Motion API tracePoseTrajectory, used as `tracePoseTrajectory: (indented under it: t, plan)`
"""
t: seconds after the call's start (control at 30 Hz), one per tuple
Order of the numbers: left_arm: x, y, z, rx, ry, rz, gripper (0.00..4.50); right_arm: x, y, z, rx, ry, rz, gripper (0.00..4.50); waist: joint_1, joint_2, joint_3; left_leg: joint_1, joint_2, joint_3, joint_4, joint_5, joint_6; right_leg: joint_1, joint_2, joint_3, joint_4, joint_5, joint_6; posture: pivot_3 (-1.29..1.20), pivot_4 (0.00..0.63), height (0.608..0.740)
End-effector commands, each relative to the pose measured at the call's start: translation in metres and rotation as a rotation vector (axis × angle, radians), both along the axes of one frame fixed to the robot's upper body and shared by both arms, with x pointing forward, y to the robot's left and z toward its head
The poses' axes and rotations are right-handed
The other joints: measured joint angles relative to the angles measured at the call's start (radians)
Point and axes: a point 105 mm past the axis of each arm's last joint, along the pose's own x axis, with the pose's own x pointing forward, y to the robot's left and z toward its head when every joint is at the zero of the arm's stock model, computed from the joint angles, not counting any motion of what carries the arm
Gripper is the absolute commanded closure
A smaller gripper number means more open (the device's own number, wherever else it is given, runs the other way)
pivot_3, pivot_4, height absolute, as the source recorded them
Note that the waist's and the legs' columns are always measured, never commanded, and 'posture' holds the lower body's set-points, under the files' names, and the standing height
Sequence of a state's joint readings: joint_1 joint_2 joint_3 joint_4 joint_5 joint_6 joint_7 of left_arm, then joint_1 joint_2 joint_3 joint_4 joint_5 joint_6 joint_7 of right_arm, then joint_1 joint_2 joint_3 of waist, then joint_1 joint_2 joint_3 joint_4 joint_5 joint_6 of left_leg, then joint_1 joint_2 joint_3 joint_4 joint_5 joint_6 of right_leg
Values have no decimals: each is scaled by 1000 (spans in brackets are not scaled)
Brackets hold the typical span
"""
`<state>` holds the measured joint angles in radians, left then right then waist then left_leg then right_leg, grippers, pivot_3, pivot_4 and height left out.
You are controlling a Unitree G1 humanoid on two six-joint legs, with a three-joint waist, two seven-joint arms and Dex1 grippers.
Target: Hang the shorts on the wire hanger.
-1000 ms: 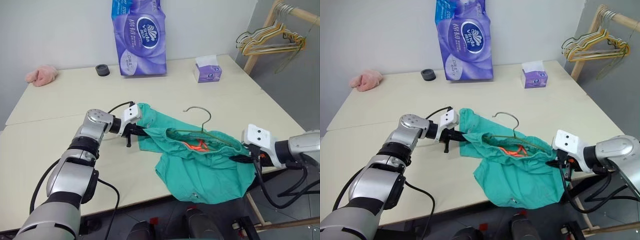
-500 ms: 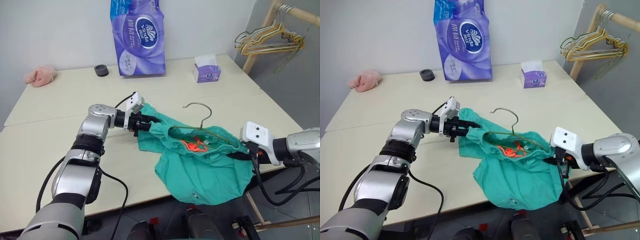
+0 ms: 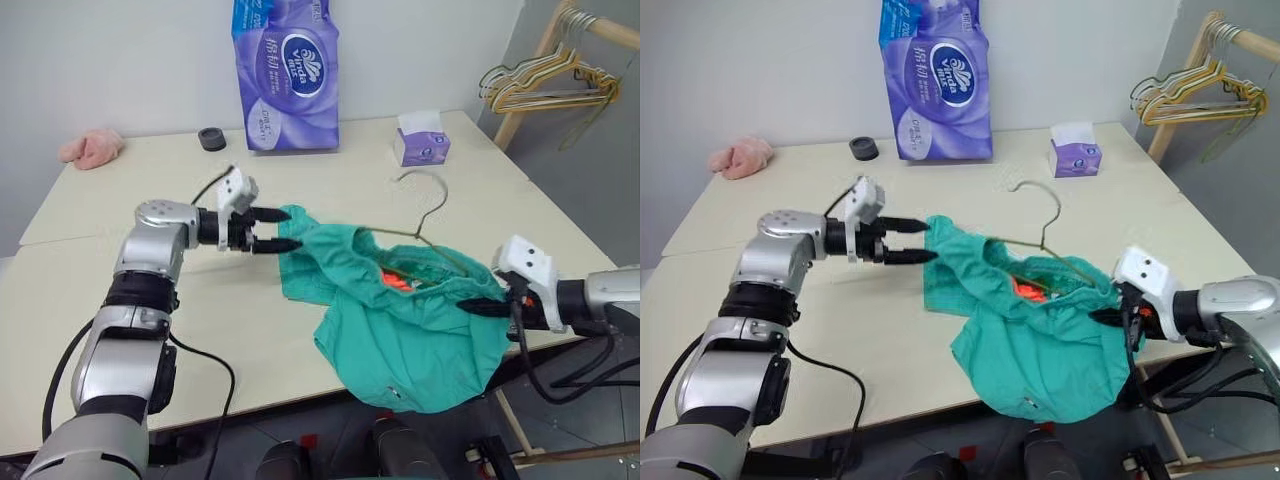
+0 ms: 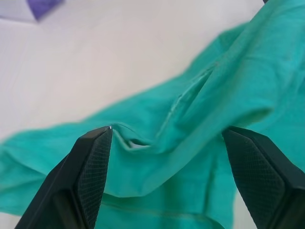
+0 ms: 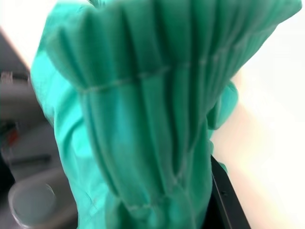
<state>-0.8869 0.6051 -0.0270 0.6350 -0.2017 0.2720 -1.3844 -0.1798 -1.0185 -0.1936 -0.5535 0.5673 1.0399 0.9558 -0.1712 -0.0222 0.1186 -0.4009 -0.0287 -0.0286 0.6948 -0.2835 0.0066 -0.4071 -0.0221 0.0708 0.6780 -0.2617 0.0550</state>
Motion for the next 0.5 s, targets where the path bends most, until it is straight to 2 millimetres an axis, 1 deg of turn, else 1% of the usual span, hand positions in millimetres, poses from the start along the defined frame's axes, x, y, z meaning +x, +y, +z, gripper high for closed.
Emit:
tracePoseTrajectory:
  t: [0.03,0.13,0.2,0.27,0.37,0.43,0.5]
  plan:
    - [-16,-24,23,-55,-34,-117,638,-11,-22,11,81,22,-180,4500,4,0,0,0,0,0,0,0,0,0,0,0,0,0,0,-290,105,740]
    - [-32,-55,31,-106,-28,-218,638,-25,-39,11,161,78,-333,4500,11,0,0,0,0,0,0,0,0,1,0,0,0,0,0,-307,117,740]
    - [-44,-83,37,-133,-25,-290,638,-27,-55,19,229,67,-474,4500,10,0,0,0,0,0,1,0,0,1,0,0,0,0,0,-330,127,740]
    - [-56,-105,43,-154,-29,-359,638,-26,-69,27,290,29,-580,4500,5,1,1,0,0,1,1,0,0,1,0,1,0,0,0,-345,133,740]
    - [-71,-122,51,-176,-32,-438,638,-26,-80,32,325,-15,-662,4500,-7,4,3,1,0,1,0,0,0,1,1,1,0,0,0,-357,138,740]
    - [-82,-140,58,-172,-60,-510,638,-29,-93,31,331,-49,-760,4500,-23,5,6,1,1,1,-1,0,0,1,2,1,0,0,0,-379,151,740]
    - [-82,-156,64,-150,-146,-524,638,-35,-107,33,313,-88,-853,4500,-25,8,11,0,1,2,-1,0,0,1,3,2,0,-1,1,-394,162,740]
